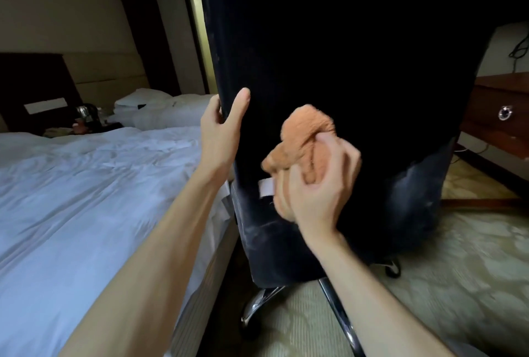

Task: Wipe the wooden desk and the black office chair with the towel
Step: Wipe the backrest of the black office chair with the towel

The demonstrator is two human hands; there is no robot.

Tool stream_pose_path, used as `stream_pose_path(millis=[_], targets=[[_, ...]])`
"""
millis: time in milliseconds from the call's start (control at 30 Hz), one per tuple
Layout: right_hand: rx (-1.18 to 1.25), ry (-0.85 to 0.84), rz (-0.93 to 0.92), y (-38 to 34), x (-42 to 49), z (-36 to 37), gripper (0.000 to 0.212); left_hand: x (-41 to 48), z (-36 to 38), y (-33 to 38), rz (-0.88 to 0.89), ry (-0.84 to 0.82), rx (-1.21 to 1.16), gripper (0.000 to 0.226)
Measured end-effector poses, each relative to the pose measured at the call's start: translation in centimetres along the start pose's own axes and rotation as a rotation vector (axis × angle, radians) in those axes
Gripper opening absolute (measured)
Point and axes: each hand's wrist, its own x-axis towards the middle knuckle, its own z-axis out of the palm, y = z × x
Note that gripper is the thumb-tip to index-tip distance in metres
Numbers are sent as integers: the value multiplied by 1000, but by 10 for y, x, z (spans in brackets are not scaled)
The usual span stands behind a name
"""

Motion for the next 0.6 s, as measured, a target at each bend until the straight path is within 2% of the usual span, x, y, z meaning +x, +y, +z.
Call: stream_pose_path(millis=[100,200,267,367,433,600], targets=[[-39,101,105,15,17,-7,56,-5,4,-5,-5,0,-22,33],[-22,71,325,12,1,5,60,-5,5,-5,-24,-21,-19,34],[-30,-77,304,-5,-31,17,61,-4,5,-3,-40,-15,-38,31],[5,-410,121,-26,-64,19,51,1,2,1,-27,-17,-45,25],[38,-497,84,-23,-62,13,48,1,-1,-2,-11,-29,-3,29],[81,-283,67,1,-31,-20,54,-2,4,-17,77,18,31,23]])
